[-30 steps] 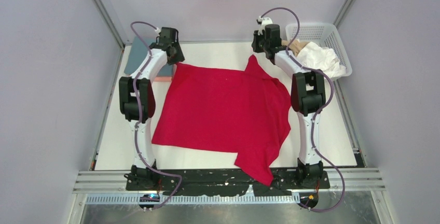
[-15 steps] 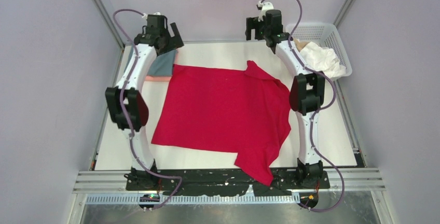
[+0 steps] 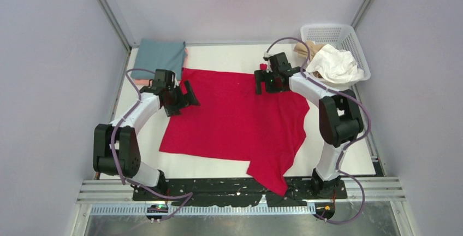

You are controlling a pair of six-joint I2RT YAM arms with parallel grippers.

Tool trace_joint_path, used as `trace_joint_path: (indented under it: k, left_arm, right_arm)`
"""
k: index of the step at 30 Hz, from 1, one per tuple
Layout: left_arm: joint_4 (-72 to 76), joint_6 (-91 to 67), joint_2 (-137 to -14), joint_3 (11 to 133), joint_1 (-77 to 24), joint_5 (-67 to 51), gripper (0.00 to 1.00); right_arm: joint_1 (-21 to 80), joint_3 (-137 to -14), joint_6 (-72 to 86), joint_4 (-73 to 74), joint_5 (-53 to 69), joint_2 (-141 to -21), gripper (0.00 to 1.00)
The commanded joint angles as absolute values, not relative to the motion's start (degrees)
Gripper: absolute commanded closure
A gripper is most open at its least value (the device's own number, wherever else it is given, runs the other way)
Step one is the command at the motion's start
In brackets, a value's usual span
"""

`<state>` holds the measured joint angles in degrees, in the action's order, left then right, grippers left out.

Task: Fold and stack the t-shirts
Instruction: Flatten out the tshirt

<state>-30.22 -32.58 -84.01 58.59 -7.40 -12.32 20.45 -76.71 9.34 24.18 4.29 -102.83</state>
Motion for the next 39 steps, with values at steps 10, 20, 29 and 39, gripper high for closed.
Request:
trace_joint_path:
  k: [10, 20, 29, 39]
  left_arm:
    - [-29.7, -32.84, -90.65, 56.17, -6.5, -8.58, 0.0]
    - [-31.6, -32.29, -90.12, 55.45, -5.63, -7.98, 0.0]
    - [-30.75, -32.83, -86.56, 53.8, -5.62, -9.18, 0.0]
    - [-30.14, -32.46, -85.37, 53.22, -5.62, -8.83, 0.0]
  right_arm:
    - [11.74, -96.48, 12.49, 23.67, -1.19, -123.64, 0.05]
    - [9.83, -125.83, 12.63, 26.37, -8.62, -135.24, 0.05]
    - [12.73, -113.58, 8.86, 26.94, -3.89, -124.71, 0.05]
    - [16.42, -77.37, 21.44, 26.3, -6.0, -102.79, 0.05]
